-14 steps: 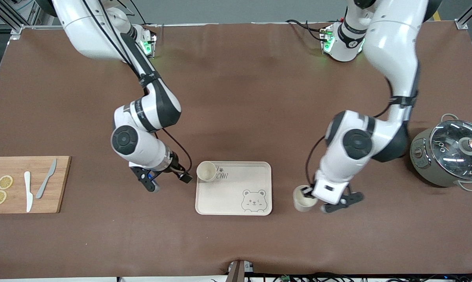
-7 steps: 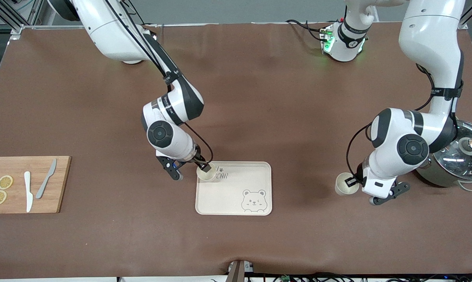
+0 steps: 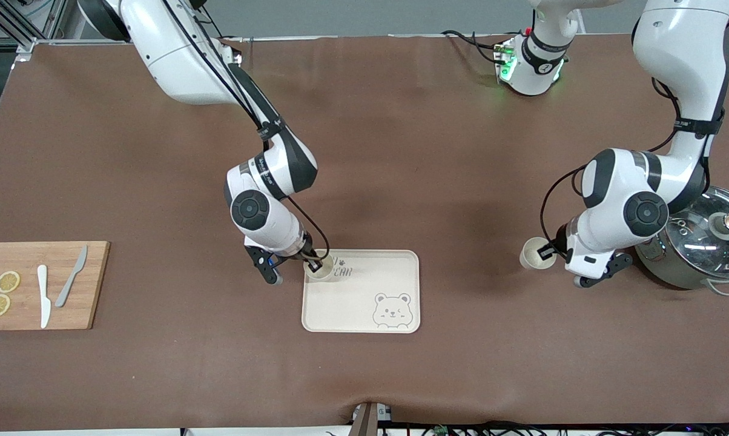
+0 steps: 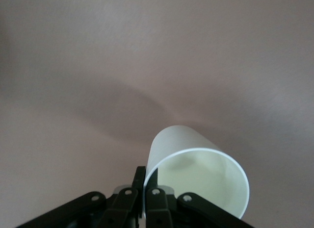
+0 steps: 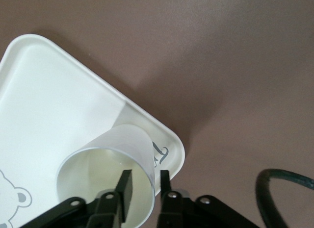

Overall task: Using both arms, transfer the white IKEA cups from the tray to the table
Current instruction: 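Carry the cups off the tray and set them on the table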

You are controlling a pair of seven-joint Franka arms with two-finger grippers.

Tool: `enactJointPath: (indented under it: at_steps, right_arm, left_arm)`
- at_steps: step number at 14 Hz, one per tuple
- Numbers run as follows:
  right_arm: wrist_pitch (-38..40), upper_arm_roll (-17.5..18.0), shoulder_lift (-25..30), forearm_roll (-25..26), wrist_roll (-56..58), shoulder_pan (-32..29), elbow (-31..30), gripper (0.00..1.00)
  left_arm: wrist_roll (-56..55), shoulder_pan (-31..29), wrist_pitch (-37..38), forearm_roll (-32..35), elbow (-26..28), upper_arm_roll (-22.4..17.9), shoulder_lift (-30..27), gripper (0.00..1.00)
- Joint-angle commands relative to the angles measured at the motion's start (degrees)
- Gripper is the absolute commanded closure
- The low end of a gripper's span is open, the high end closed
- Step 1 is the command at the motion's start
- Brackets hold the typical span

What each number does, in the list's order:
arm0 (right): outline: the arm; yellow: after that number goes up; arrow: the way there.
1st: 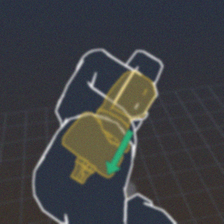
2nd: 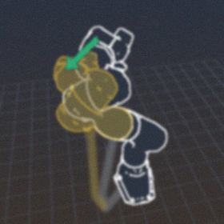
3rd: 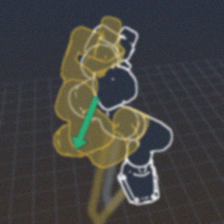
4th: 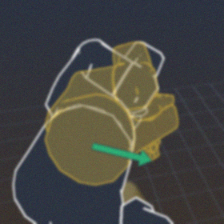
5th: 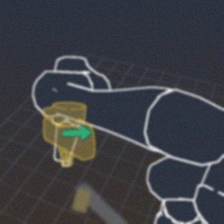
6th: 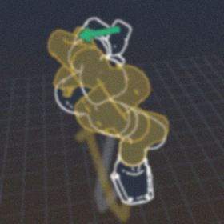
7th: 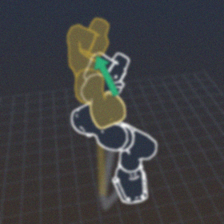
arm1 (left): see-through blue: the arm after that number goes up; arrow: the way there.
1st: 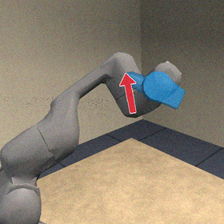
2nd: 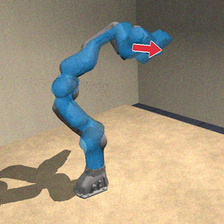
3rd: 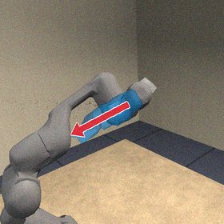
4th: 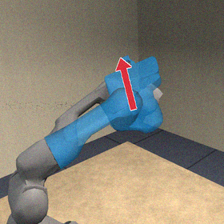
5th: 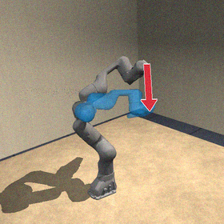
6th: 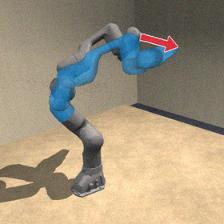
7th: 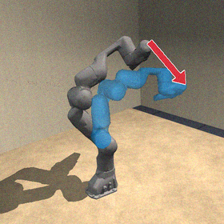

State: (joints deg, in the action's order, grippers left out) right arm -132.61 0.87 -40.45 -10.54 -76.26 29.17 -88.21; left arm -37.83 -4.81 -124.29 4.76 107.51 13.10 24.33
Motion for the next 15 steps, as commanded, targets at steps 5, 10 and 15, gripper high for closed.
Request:
enactJointPath:
  at_steps: [5,10,15]
  right_arm:
    - [3.3,0.1,1.7,-0.7,-0.6,-1.2,1.9,1.00]
    - [14.1,-0.2,5.5,-1.1,8.5,-7.1,3.4,1.00]
    - [21.5,-0.4,6.8,-0.7,34.7,-17.5,0.8,1.00]
  left_arm:
    - [0.0,-3.0,-5.3,-2.8,9.9,1.8,-4.4,1.00]
    - [0.0,-3.7,-13.7,-3.1,10.2,1.8,-0.9,1.00]
    - [-0.4,-3.8,-14.4,-3.1,9.5,1.7,-0.4,0.00]
